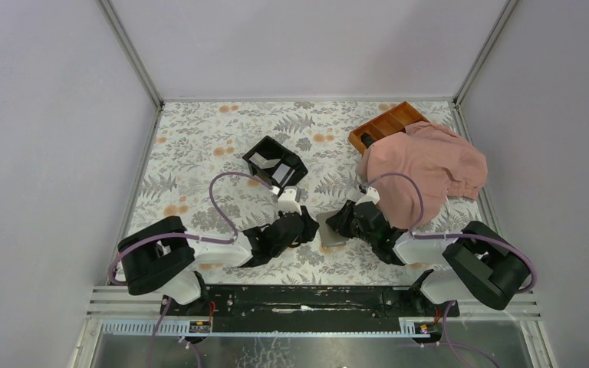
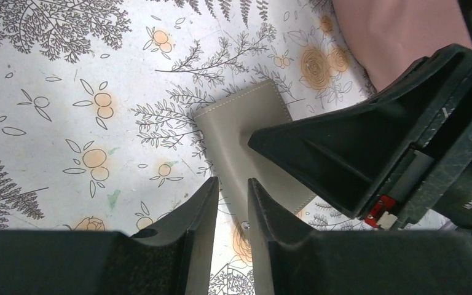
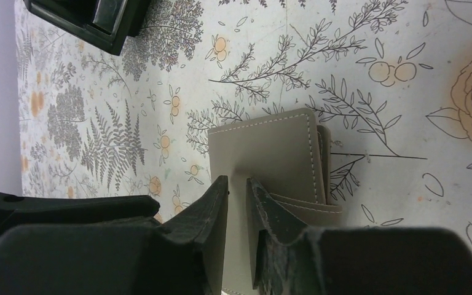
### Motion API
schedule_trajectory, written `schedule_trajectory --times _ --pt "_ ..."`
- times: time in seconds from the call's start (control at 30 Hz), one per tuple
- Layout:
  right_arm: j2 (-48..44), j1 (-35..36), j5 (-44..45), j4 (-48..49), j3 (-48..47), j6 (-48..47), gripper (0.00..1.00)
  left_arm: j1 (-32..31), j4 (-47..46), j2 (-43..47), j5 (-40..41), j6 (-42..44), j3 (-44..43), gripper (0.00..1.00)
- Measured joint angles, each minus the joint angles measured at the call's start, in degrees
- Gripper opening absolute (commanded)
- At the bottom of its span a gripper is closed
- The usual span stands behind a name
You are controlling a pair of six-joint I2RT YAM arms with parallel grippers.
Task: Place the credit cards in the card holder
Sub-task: Close the card holder at the center of the board.
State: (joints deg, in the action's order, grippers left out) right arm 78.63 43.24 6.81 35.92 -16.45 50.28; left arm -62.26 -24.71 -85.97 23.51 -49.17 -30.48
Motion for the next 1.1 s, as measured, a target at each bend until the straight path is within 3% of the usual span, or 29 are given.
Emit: schedule_trajectory --times 0.83,1.1 --pt "-5.0 0.0 0.0 -15.1 -8.7 -9.0 0.35 0.0 -2.7 -6.2 -0.2 -0.3 0.9 0.31" --pt "-10.4 0.1 8.1 -26.8 -10.4 -10.6 0.31 0.0 -3.9 -8.0 -0.6 -0.4 0.9 0.31"
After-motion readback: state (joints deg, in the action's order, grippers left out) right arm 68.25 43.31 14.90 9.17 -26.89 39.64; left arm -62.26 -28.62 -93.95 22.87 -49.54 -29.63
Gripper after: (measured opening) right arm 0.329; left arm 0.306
